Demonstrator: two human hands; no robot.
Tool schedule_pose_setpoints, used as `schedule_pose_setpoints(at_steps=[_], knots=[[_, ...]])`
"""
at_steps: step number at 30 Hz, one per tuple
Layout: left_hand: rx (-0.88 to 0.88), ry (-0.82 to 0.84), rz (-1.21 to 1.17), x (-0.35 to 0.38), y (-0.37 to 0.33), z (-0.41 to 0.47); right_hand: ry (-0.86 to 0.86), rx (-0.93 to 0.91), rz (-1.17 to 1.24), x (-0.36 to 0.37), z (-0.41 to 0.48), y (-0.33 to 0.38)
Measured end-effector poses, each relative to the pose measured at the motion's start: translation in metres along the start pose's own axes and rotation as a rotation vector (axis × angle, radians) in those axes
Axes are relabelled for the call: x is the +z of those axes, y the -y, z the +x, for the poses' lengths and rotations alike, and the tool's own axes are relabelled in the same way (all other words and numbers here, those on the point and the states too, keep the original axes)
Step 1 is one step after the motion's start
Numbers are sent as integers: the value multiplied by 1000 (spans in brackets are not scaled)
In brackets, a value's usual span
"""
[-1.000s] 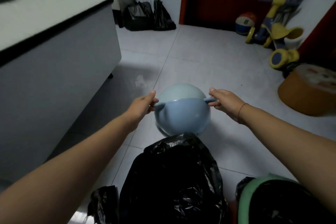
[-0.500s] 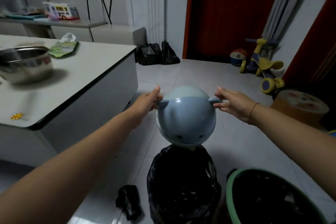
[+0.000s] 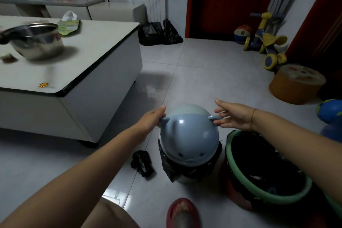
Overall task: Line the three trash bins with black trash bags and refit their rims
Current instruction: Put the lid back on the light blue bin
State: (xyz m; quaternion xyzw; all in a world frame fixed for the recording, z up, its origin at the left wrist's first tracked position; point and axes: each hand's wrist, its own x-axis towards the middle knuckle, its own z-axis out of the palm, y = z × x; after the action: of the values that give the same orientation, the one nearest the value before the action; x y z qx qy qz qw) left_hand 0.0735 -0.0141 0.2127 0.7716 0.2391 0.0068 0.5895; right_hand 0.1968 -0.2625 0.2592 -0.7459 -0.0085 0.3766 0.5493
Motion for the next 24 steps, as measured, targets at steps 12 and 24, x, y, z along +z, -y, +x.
schedule_pose_setpoints(at_steps=[12, 24], knots=[[121, -61, 107, 25, 40, -5, -85, -103, 60, 8, 18, -45], [97, 26, 92, 33, 31, -16, -124, -153, 81, 13, 6, -59]])
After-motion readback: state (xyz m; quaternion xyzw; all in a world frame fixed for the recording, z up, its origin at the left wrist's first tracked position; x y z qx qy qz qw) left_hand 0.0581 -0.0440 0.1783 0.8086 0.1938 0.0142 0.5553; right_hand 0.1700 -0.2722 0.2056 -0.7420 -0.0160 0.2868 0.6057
